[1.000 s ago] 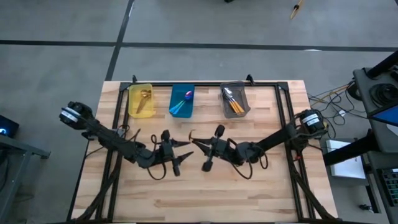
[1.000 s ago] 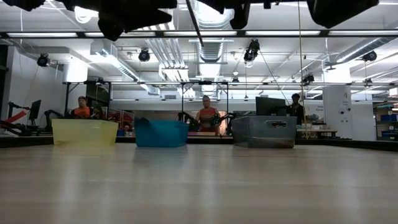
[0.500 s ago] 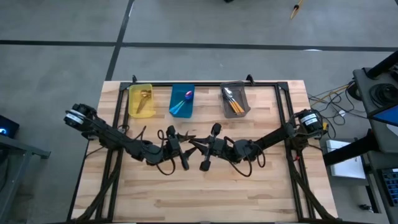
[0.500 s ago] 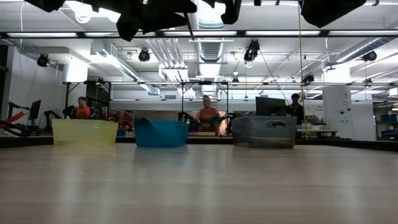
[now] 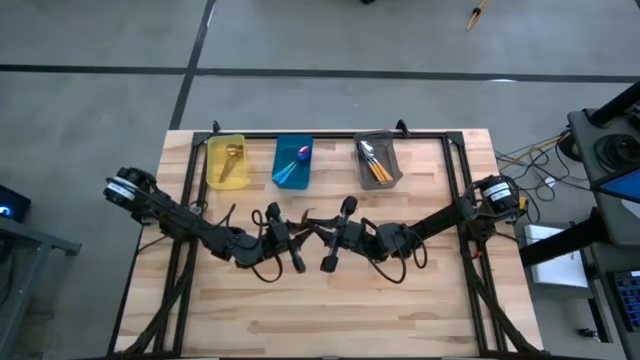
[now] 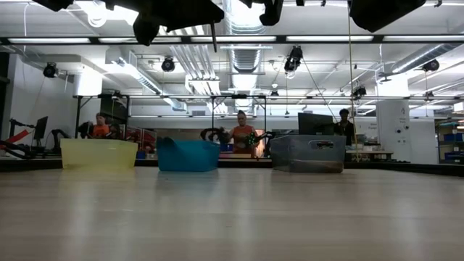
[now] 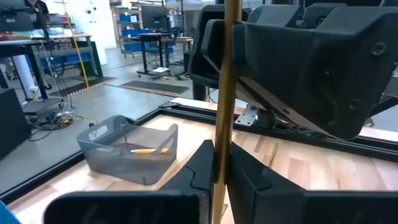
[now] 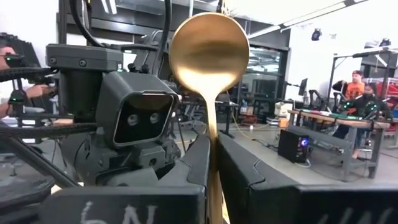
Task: Sort silverware by color (type)
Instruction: Put the gold spoon into the yellow bin
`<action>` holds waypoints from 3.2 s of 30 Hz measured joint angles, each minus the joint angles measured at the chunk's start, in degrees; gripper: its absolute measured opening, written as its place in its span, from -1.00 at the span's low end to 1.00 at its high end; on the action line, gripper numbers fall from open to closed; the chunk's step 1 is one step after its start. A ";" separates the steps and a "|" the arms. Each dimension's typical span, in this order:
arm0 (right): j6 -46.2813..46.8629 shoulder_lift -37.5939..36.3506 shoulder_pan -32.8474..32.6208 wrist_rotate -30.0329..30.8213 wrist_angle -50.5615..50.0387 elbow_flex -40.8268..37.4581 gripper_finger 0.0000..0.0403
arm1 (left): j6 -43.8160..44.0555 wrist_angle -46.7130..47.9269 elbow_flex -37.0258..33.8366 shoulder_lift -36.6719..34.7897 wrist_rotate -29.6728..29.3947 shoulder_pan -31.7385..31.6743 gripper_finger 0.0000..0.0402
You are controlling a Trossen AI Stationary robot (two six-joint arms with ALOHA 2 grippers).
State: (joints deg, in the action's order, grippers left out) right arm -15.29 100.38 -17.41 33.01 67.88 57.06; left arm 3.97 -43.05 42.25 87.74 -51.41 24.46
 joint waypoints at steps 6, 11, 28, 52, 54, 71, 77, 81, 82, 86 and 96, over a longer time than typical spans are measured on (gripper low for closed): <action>1.69 -0.48 -0.17 -0.27 -2.33 0.00 -0.80 | 0.25 -0.04 0.01 -0.40 5.05 0.39 -0.98; 4.59 -1.42 -0.11 -0.39 -6.10 -0.02 -0.54 | 1.27 0.51 0.01 -1.15 6.33 0.80 -0.98; 8.91 -18.74 -0.21 -19.19 -44.48 -0.07 -0.09 | 7.45 21.60 -1.03 -12.98 39.74 1.41 -0.99; 3.05 -18.10 0.22 -31.29 -35.72 -0.07 -0.15 | 8.55 -0.09 -1.65 1.28 39.54 -1.38 -0.99; 2.78 -18.10 0.24 -31.29 -35.87 -0.07 -0.15 | 8.44 -2.63 -1.65 2.82 39.57 -1.67 -0.99; 3.25 -18.10 1.20 -32.51 -36.20 -0.07 -0.16 | 8.38 -7.96 1.23 9.03 41.74 -2.48 -0.98; 3.23 -18.10 1.21 -36.04 -35.87 -0.07 -0.49 | 8.52 -7.34 1.23 9.03 41.93 -2.54 -0.97; 2.78 -18.10 1.29 -35.80 -35.88 -0.07 -0.84 | 8.37 -7.13 1.23 9.03 41.93 -2.66 -0.96; 2.25 -18.10 1.29 -35.82 -35.94 -0.07 -0.90 | 8.45 -7.07 1.23 9.03 41.96 -2.66 -0.96; 1.37 -18.10 1.29 -35.64 -36.06 -0.07 -0.93 | 8.66 -6.88 1.23 8.98 41.98 -2.65 -0.94; 1.49 -18.18 1.26 -33.81 -36.45 -0.07 -0.94 | 8.62 -4.10 1.23 7.65 41.44 -2.95 -0.68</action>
State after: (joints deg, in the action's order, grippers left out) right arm -13.79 82.20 -16.15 -0.80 31.43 56.99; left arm 12.59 -47.15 43.48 95.40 -9.97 21.51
